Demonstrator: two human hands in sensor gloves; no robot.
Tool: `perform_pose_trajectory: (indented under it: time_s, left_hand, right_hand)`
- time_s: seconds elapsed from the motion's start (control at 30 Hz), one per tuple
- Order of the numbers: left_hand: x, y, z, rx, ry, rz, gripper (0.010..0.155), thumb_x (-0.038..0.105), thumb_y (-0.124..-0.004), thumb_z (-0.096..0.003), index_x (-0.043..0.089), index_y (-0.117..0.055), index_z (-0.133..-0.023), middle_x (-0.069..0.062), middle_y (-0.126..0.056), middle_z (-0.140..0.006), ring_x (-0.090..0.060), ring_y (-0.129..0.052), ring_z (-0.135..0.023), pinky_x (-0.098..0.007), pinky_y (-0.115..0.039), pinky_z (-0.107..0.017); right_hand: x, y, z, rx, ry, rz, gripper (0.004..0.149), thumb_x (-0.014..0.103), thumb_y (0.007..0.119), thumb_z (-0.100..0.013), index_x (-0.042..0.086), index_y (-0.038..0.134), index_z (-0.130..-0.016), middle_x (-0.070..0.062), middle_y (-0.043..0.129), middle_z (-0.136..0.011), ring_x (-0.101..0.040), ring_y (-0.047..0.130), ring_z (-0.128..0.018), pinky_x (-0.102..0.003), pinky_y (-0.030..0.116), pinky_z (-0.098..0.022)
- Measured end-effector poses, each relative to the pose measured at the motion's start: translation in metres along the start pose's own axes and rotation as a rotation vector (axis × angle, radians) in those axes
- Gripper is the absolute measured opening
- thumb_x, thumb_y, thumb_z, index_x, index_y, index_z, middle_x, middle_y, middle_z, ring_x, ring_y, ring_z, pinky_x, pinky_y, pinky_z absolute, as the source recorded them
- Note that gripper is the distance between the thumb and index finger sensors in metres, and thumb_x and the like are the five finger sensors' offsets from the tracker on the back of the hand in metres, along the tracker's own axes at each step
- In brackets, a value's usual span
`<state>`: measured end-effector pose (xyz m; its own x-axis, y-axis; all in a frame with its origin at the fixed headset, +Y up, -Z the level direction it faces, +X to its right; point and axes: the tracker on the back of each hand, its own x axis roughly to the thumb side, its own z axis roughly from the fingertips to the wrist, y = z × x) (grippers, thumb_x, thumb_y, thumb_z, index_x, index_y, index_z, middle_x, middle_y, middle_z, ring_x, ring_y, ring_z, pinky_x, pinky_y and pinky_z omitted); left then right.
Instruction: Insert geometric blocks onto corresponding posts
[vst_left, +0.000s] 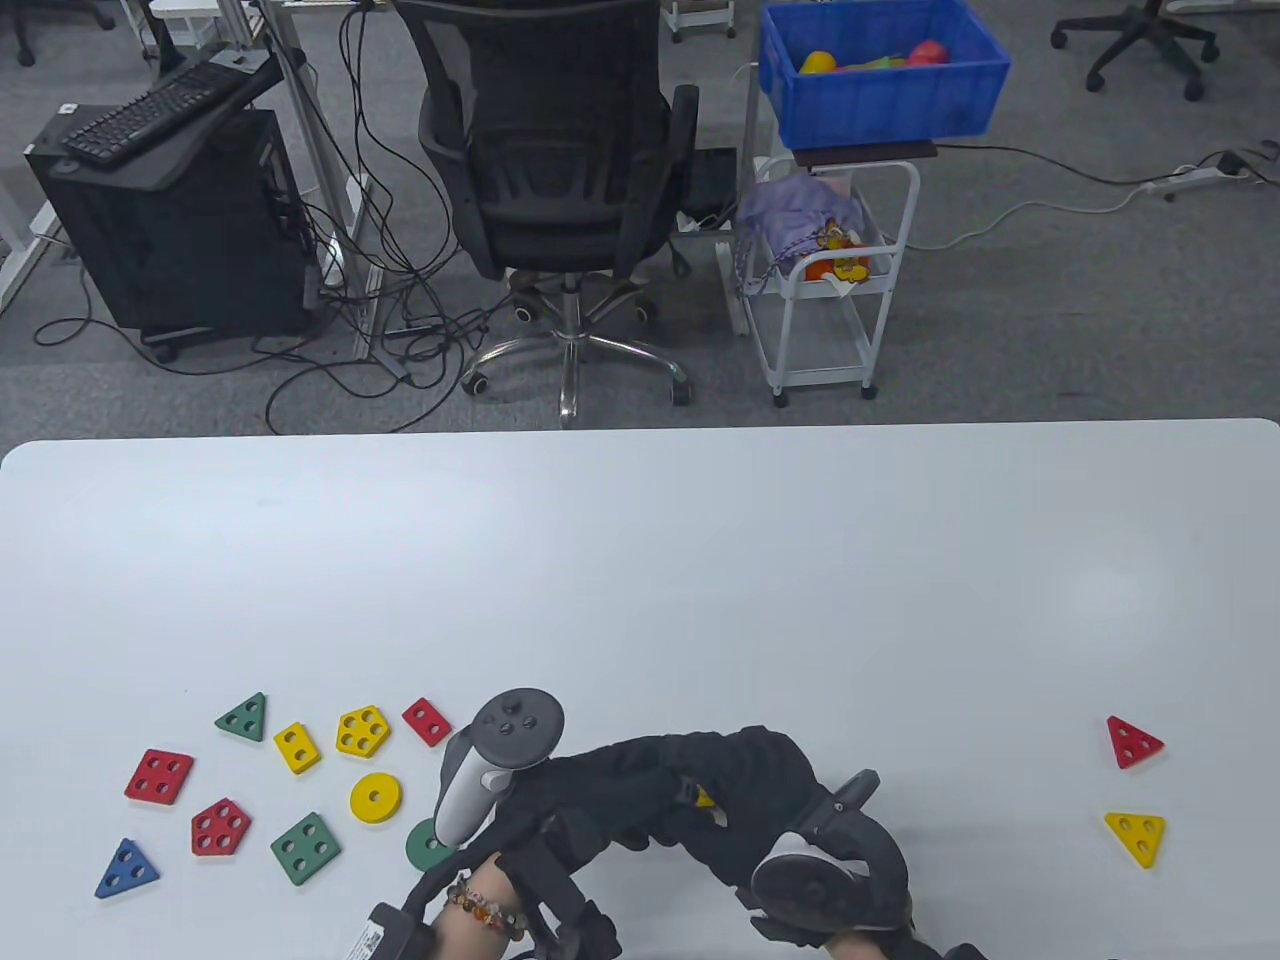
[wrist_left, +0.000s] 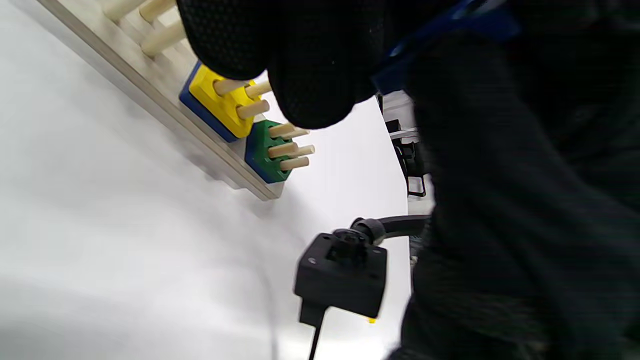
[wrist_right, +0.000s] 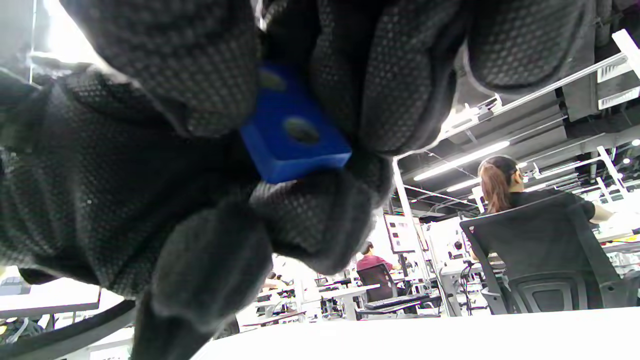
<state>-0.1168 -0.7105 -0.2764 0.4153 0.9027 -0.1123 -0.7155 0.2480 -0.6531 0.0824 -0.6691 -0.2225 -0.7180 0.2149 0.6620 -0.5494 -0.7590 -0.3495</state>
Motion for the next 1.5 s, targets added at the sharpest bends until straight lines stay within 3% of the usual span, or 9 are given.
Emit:
perform_pose_trajectory:
  time_s: [0.13,0.3,0.43,0.6,0.73,0.9,1.13,1.5]
  left_hand:
    - [-0.001,0.002,0.001,0.057,0.001,-0.023,0.072,0.060,-0.076,-0.0415,0.027,-0.058,-0.103,0.000,-0.081,-0.100,-0.014,-0.096,-0.080,-0.042,-0.076,-0.065]
    - [0.002,0.013,0.010,0.300,-0.026,-0.202,0.073,0.061,-0.078,-0.0390,0.032,-0.056,-0.103,0.005,-0.077,-0.102,-0.011,-0.093,-0.081,-0.042,-0.074,-0.067]
    - [0.005,0.026,0.019,0.473,-0.047,-0.445,0.070,0.062,-0.080,-0.0374,0.036,-0.060,-0.099,0.007,-0.076,-0.101,-0.011,-0.091,-0.084,-0.043,-0.073,-0.068]
    - [0.000,0.037,0.025,0.551,-0.013,-0.624,0.068,0.061,-0.081,-0.0365,0.036,-0.064,-0.098,0.005,-0.077,-0.100,-0.012,-0.094,-0.079,-0.044,-0.074,-0.067]
    - [-0.010,0.042,0.024,0.514,0.010,-0.774,0.066,0.059,-0.080,-0.0372,0.042,-0.063,-0.099,0.010,-0.070,-0.106,-0.014,-0.084,-0.093,-0.050,-0.064,-0.075]
    - [-0.019,0.042,0.022,0.489,0.032,-0.921,0.065,0.056,-0.083,-0.0362,0.048,-0.063,-0.098,0.018,-0.064,-0.109,-0.013,-0.070,-0.104,-0.055,-0.054,-0.081]
    - [-0.028,0.032,0.013,0.407,0.057,-1.028,0.064,0.053,-0.088,-0.0340,0.053,-0.065,-0.094,0.025,-0.061,-0.108,-0.012,-0.065,-0.108,-0.056,-0.050,-0.082]
    - [-0.035,0.028,0.007,0.396,0.097,-1.075,0.069,0.054,-0.085,-0.0343,0.052,-0.059,-0.098,0.024,-0.060,-0.109,-0.011,-0.066,-0.107,-0.054,-0.052,-0.082]
  right_hand:
    - [0.000,0.003,-0.001,0.052,0.018,0.005,0.063,0.042,0.090,-0.035,0.016,0.068,-0.089,-0.009,0.088,-0.079,-0.031,0.098,-0.061,-0.059,0.078,-0.049]
    - [-0.019,-0.003,0.001,0.067,0.083,0.032,0.068,0.043,0.088,-0.037,0.015,0.064,-0.094,-0.012,0.085,-0.085,-0.035,0.094,-0.068,-0.061,0.075,-0.051]
    - [-0.050,-0.014,0.005,0.127,0.205,0.103,0.065,0.042,0.087,-0.039,0.015,0.066,-0.093,-0.012,0.085,-0.084,-0.035,0.095,-0.068,-0.062,0.074,-0.051]
    - [-0.088,-0.027,0.013,0.181,0.380,0.095,0.061,0.041,0.085,-0.040,0.015,0.067,-0.093,-0.013,0.086,-0.084,-0.037,0.094,-0.068,-0.064,0.073,-0.051]
    - [-0.115,-0.035,0.021,0.147,0.477,0.087,0.056,0.040,0.082,-0.043,0.016,0.069,-0.092,-0.013,0.087,-0.083,-0.037,0.095,-0.067,-0.064,0.073,-0.052]
    - [-0.138,-0.036,0.032,0.183,0.565,0.077,0.054,0.039,0.081,-0.043,0.015,0.071,-0.091,-0.014,0.087,-0.083,-0.038,0.094,-0.067,-0.065,0.072,-0.051]
    - [-0.145,-0.034,0.035,0.216,0.589,0.082,0.054,0.039,0.081,-0.044,0.016,0.071,-0.091,-0.014,0.087,-0.083,-0.038,0.094,-0.067,-0.065,0.072,-0.052]
    - [-0.145,-0.025,0.035,0.284,0.576,0.102,0.054,0.040,0.080,-0.044,0.016,0.071,-0.091,-0.014,0.087,-0.084,-0.039,0.094,-0.068,-0.066,0.071,-0.052]
